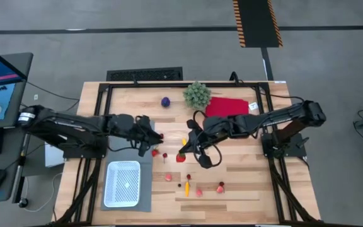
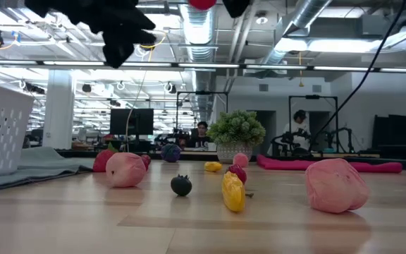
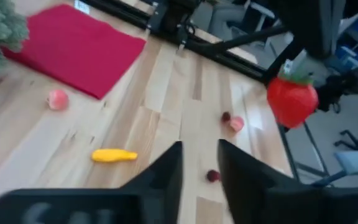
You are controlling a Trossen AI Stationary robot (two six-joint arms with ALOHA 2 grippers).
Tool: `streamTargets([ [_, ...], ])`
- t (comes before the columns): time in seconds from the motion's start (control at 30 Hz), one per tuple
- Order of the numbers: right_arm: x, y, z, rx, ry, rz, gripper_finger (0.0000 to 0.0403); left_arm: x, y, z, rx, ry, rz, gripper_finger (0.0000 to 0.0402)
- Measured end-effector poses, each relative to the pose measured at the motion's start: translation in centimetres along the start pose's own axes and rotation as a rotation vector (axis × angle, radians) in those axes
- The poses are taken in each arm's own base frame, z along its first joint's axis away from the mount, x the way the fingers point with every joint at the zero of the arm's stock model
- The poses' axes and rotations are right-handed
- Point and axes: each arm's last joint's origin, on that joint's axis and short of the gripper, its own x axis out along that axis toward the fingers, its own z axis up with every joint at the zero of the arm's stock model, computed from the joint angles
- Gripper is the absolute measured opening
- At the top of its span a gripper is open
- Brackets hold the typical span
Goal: Pick and placing Produce into tupperware
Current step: Put the red strawberry into the white basket
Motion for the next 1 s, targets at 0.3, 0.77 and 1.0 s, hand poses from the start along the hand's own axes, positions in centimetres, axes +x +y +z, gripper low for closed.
streamTargets([
  [0.3, 1.4, -0.3, -0.9, 0.009, 0.045, 0.0, 0.001, 1.7, -1.8, -0.6, 0.013, -0.029, -0.101, 0.0247],
  [0.77, 1.3, -0.9, -0.3, 0.015, -0.021, 0.026, 0.001, 1.3, -5.0, -1.5, 0.112, -0.1, -0.129, 0.0298],
  [1.0, 1.2, -0.9, 0.1, 0.023, -0.057, 0.036, 0.001, 1.2, -5.5, -1.8, 0.113, -0.143, -0.048, 0.0298],
])
